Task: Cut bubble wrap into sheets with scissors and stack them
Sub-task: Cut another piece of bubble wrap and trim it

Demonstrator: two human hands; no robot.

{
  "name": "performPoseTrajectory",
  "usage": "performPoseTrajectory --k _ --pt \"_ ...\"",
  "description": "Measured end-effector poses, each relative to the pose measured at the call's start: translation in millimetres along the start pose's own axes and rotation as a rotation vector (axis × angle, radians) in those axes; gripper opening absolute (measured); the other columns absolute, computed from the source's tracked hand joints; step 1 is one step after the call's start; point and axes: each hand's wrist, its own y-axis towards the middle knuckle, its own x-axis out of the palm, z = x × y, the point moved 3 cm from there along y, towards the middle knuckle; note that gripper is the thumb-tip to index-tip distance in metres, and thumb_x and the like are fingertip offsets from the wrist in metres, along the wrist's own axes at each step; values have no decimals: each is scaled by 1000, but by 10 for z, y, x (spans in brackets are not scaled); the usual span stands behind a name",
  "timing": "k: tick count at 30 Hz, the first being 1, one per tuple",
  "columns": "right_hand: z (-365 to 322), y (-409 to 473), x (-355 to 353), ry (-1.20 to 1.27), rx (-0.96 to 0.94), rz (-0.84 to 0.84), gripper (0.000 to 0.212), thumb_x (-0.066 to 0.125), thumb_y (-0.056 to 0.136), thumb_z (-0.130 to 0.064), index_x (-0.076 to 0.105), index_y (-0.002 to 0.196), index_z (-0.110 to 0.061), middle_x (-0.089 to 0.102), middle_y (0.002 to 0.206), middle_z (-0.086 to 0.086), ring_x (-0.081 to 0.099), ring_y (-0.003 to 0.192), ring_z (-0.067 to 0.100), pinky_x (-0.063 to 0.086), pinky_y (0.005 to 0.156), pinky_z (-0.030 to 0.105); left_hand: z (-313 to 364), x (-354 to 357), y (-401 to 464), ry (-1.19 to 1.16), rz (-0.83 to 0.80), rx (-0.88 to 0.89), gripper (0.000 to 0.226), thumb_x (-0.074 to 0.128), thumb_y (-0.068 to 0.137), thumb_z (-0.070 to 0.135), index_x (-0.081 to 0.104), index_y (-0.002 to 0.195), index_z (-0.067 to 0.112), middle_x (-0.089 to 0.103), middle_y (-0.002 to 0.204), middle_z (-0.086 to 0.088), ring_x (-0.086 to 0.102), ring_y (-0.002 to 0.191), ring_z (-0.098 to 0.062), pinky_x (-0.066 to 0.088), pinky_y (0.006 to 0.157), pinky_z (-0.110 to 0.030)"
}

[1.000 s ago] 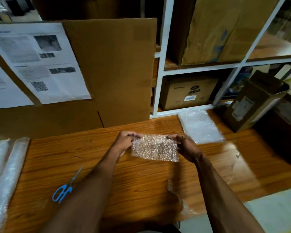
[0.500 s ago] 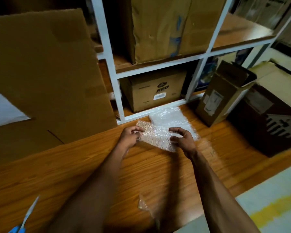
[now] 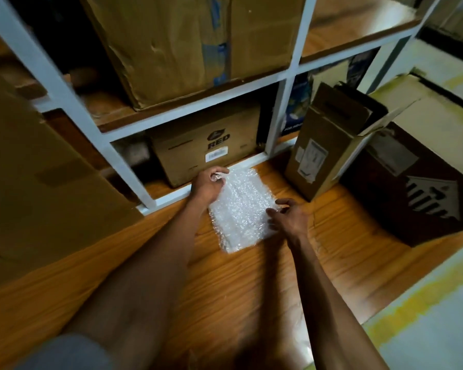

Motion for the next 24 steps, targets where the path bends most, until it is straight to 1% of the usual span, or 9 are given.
performPoseTrajectory --k 2,4,7,10,12,16,20,22,24 --pt "16 100 -14 -48 17 -9 22 80 89 -12 66 105 -10 67 66 11 66 54 26 62 64 54 24 88 154 3 -6 -5 26 65 98 4 76 112 23 67 116 3 59 85 1 54 77 -22" --pt "25 170 -36 -86 19 3 16 81 89 -14 67 97 -12 71 69 13 66 53 26 62 60 52 42 176 269 9 -20 -9 25 65 98 1 76 113 19 66 108 6 60 82 1 52 69 -10" --pt "35 243 -76 -249 -63 13 13 81 86 -22 69 90 -19 76 77 7 71 55 20 59 55 29 27 286 373 31 -46 0 23 65 98 0 76 111 16 68 98 3 64 79 -9 47 58 -5" --pt "85 298 -76 -344 -107 16 14 80 82 -31 68 86 -24 75 78 -4 73 69 18 59 69 27 -23 379 425 41 -62 0 21 65 97 1 76 110 14 70 98 -1 62 74 -8 47 56 -8" --pt "122 314 -69 -381 -115 42 12 77 82 -31 68 86 -24 75 79 -5 72 75 18 55 73 26 -59 428 447 31 -58 -14 21 66 97 1 76 109 15 69 100 1 63 75 -6 46 54 -9" --pt "104 217 -63 -494 -188 140 19 70 83 -31 67 100 -24 73 93 3 70 85 27 57 73 35 -119 465 454 44 -52 -23 21 69 97 5 75 106 23 69 109 7 67 95 -12 47 62 -14" --pt "-84 28 31 -698 -485 337 34 68 82 -19 64 115 -10 60 110 16 59 98 39 53 75 44 -154 458 403 176 -2 80 20 76 92 8 76 102 26 60 114 8 63 104 -14 46 71 -11" --pt "-171 -48 174 -733 -635 306 40 62 86 -16 64 125 -9 61 121 17 58 106 38 52 86 46 -194 449 357 295 73 161 22 77 92 11 75 101 31 55 120 6 59 111 -16 53 79 -20" --pt "-143 -72 361 -774 -693 182 44 57 94 -17 61 137 -10 58 139 16 56 122 38 50 102 48 -224 449 286 413 134 255 20 74 94 17 74 106 33 53 125 6 53 120 -16 56 87 -30"
